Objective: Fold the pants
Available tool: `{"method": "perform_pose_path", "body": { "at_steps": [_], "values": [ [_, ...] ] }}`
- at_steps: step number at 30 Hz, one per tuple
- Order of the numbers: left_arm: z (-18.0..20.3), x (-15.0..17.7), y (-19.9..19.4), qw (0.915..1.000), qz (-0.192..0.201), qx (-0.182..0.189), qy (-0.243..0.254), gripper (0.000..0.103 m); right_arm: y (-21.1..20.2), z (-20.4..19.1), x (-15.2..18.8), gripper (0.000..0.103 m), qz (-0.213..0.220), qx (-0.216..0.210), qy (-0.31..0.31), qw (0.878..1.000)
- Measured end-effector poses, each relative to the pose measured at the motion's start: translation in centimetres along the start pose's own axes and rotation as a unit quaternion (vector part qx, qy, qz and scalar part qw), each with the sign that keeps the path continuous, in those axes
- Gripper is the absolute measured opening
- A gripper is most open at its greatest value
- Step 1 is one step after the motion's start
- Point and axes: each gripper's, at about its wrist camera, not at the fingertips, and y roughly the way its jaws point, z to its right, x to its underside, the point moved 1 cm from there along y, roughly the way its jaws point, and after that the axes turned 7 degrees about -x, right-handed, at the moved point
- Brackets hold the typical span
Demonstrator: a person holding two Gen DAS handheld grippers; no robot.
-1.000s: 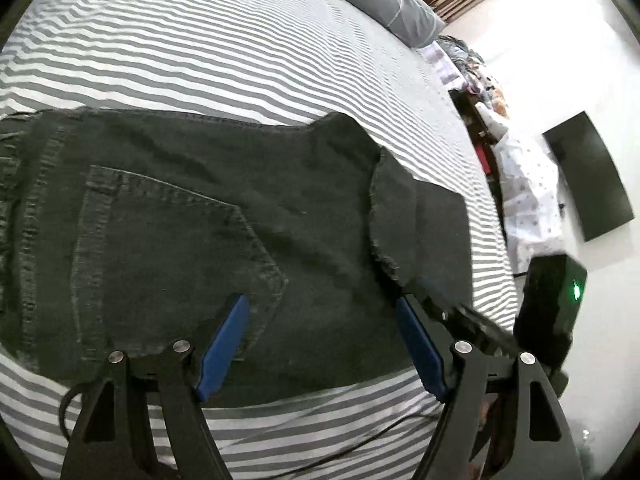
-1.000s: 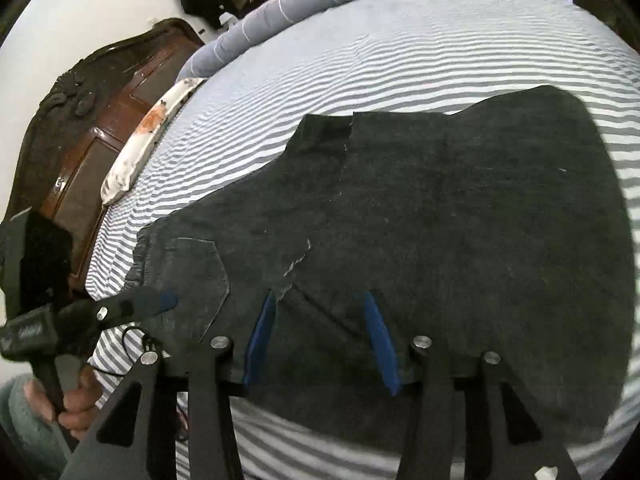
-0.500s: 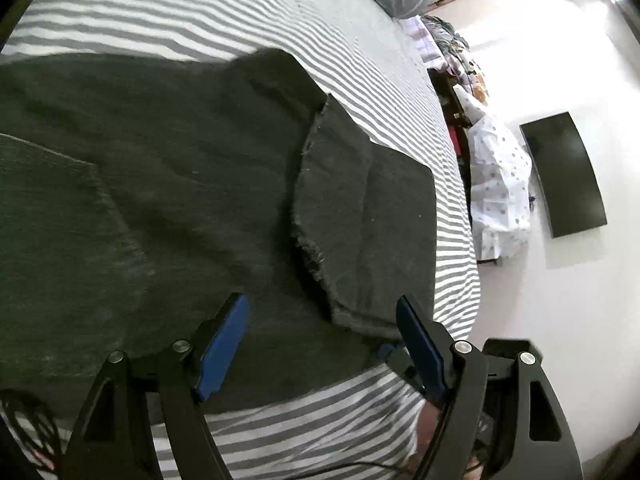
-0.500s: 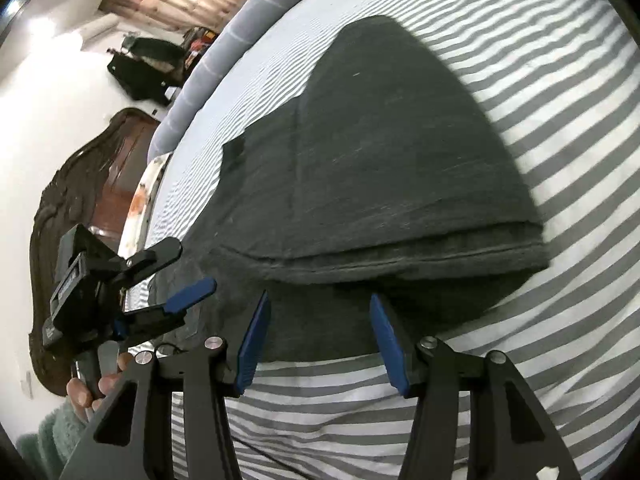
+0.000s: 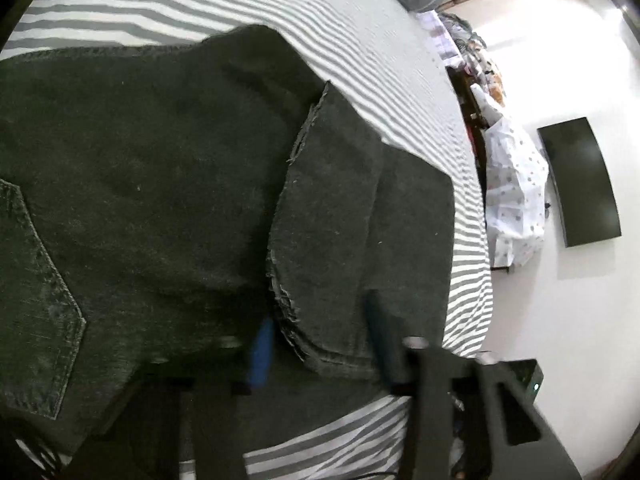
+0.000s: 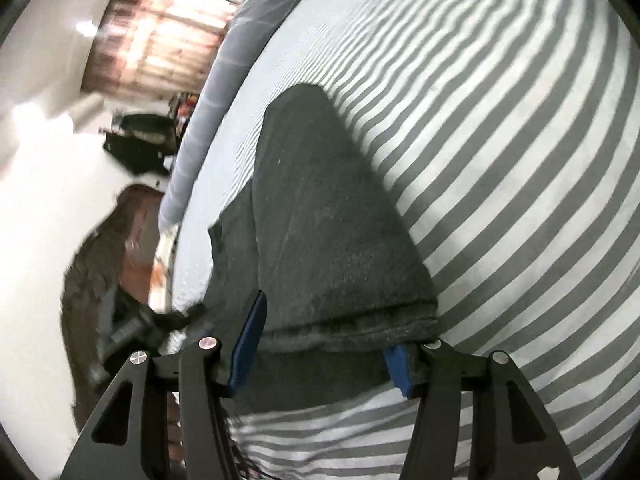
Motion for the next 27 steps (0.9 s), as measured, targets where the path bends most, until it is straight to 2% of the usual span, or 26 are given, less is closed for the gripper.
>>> {"method": "perform_pose_path", "body": {
  "at_steps": [1, 2, 3, 13, 14, 16, 18, 23, 27],
  "values": [
    [-0.2, 0.0, 0.2, 1.0, -0.002, -0.009, 0.0, 0.017, 0.1, 0.1, -0.2, 0.053, 0.001, -0.002, 0.007, 1.0],
    [-0.2, 0.1, 0.4, 0.9999, -0.006, -0.012, 0.0, 0.007, 0.2, 0.2, -0.2, 0.053, 0.003, -0.001, 0.011, 1.0],
    [-0.1, 0.1, 0.5, 0.9999, -0.006, -0.015, 0.002, 0.005, 0.3, 0.2, -0.3, 0.053, 0.004, 0.001, 0.014, 1.0],
    [1.0, 1.6, -3.3, 0.9975, 0.049, -0.016, 0.048, 0.005, 0.0, 0.5, -0.5, 0.052, 0.01, -0.002, 0.063, 0.998],
    [1.0, 1.8, -3.7, 0.997, 0.054, -0.018, 0.053, 0.005, 0.0, 0.3, -0.5, 0.05, 0.01, 0.001, 0.06, 0.998],
    [1.1, 2.0, -4.3, 0.9959, 0.062, -0.029, 0.059, 0.005, 0.4, -0.3, -0.4, 0.023, 0.002, 0.018, 0.045, 0.999],
    [0.7, 2.4, -5.0, 0.9952, 0.066, -0.035, 0.062, 0.005, 0.9, -1.1, -0.1, 0.016, -0.01, 0.04, 0.016, 0.999],
    [-0.2, 2.9, -6.3, 0.9921, 0.071, -0.071, 0.074, 0.005, 2.3, -3.5, 1.1, 0.013, -0.035, 0.067, -0.045, 0.996],
    [-0.7, 3.7, -6.6, 0.9879, 0.078, -0.103, 0.086, 0.005, 4.0, -5.3, 2.4, 0.012, -0.058, 0.095, -0.097, 0.989]
  ]
}}
